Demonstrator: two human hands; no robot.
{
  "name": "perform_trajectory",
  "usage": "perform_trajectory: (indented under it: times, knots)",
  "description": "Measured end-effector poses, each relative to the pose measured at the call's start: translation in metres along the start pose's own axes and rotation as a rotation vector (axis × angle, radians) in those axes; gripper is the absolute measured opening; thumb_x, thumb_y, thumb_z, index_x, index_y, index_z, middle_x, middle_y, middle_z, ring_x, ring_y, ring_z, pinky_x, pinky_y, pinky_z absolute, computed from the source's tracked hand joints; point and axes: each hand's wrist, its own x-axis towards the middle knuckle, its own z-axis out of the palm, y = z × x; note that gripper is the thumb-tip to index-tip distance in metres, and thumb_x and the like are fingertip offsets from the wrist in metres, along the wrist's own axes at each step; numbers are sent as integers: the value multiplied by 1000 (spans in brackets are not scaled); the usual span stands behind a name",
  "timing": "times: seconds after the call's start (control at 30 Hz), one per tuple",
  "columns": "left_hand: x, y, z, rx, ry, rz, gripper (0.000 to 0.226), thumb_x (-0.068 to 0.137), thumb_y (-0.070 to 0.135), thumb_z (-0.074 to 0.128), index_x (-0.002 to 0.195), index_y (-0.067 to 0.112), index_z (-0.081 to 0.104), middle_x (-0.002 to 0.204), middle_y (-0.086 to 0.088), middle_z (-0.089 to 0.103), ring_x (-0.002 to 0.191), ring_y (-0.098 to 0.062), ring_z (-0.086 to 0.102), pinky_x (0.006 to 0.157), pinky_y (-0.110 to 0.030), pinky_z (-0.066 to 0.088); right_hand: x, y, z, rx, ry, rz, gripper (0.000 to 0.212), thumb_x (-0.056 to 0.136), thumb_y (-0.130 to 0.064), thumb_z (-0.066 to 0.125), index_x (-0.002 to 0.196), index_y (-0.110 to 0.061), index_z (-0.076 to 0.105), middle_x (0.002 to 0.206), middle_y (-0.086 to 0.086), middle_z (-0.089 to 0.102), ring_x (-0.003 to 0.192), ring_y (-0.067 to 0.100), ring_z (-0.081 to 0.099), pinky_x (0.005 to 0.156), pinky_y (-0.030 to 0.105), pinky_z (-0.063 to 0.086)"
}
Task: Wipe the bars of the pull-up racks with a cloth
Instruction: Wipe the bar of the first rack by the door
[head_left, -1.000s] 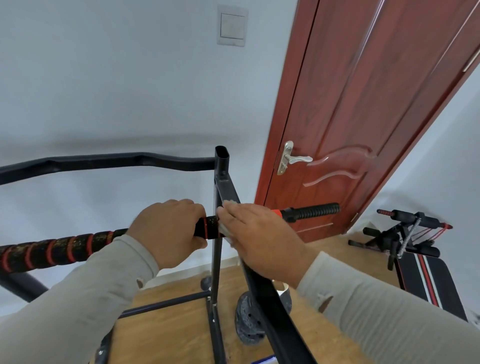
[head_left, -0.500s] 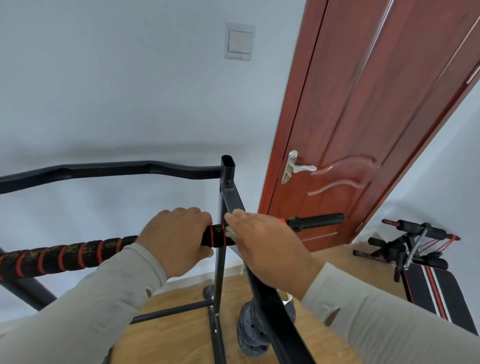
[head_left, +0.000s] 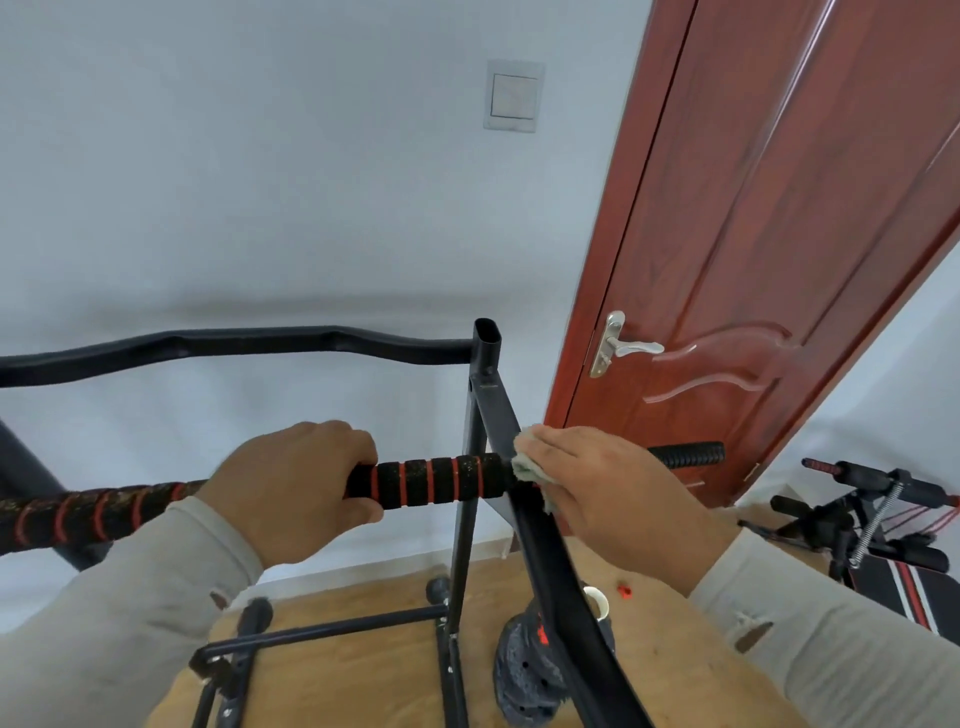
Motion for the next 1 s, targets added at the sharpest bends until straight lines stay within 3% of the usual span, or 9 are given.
perform_trajectory:
  times: [0.07,0.17,0.4,0.47,0.53,0.63,0.8,0.9,1.0]
  knots:
    - [1,-1,3,-19,6,-4,21,90,60,59,100,42,53,89,16,54,81,-6,56,71,-21,45,1,5,-7,-66,-15,106,28,103,-38,40,120,-29,61,103,-9,71,92,18,68,81,37,57]
    - [2,-2,5,-24,5,6,21,90,58,60,99,43,50,90,17,53,84,-7,56,70,-21,42,13,-13,-12,-22,32,262,38,106,-50,23,91,-32,53,73,-9,62,68,13,59,67,36,54]
    - [2,-4,9,-21,39,22,20,90,58,60,97,42,52,88,16,54,81,-6,55,75,-24,49,55,-94,18,102,113,87,3,100,-26,56,98,-25,59,87,-4,63,74,19,65,71,39,59]
    - [2,-6,11,-26,56,26,20,89,59,60,98,42,54,87,16,55,81,-6,56,76,-26,51,55,-101,31,50,120,-5,30,100,-30,58,126,-16,62,121,9,69,105,29,68,94,46,57]
    - [3,-8,13,-38,65,26,22,89,61,60,99,42,56,87,16,56,80,-5,56,76,-27,52,50,-96,31,31,49,-71,53,103,-40,51,148,-11,48,149,14,54,131,30,56,112,46,43]
    - [2,-9,14,-62,61,17,24,88,63,59,102,43,56,89,18,55,82,-4,55,75,-27,52,45,-79,17,143,-60,-78,60,107,-49,35,156,-13,36,162,11,38,147,25,38,122,42,30]
    - [-4,-8,16,-55,89,29,30,90,63,56,112,42,55,94,18,53,87,-5,53,75,-23,48,56,-77,8,256,-69,-18,36,106,-39,41,130,-20,61,138,3,62,120,23,61,102,45,51]
    - [-11,-13,17,-15,112,52,39,93,61,52,126,41,51,102,19,55,92,-5,53,82,-23,49,58,-76,10,199,-54,-7,40,105,-43,44,138,-23,55,148,3,53,123,23,57,105,43,48]
    - [-20,-28,12,28,99,39,36,95,57,51,127,42,50,104,20,56,93,-4,55,80,-20,46,55,-80,12,121,-42,-13,50,105,-46,41,147,-19,41,134,0,59,110,21,60,97,42,51]
